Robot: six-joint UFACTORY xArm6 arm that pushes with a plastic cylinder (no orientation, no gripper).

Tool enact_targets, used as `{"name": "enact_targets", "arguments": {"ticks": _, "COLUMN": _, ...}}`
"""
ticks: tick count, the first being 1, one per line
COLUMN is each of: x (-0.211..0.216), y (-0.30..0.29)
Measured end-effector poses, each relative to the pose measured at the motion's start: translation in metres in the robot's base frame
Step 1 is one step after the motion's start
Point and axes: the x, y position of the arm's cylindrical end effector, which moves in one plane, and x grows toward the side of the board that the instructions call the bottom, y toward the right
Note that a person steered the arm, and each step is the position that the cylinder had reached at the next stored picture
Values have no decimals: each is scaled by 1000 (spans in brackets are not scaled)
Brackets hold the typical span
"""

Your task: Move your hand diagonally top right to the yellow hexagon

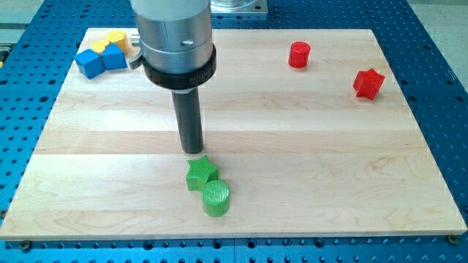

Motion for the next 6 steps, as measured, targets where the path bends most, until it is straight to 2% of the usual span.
{"name": "enact_targets", "arguments": {"ticks": 2, "x": -37, "y": 18}}
{"name": "enact_targets", "arguments": {"ticks": 3, "x": -102, "y": 47}}
{"name": "enact_targets", "arguments": {"ticks": 4, "x": -159, "y": -15}}
{"name": "enact_targets", "arguments": {"ticks": 5, "x": -241, "y": -67}}
{"name": "enact_targets", "arguments": {"ticks": 6, "x": -281, "y": -139}}
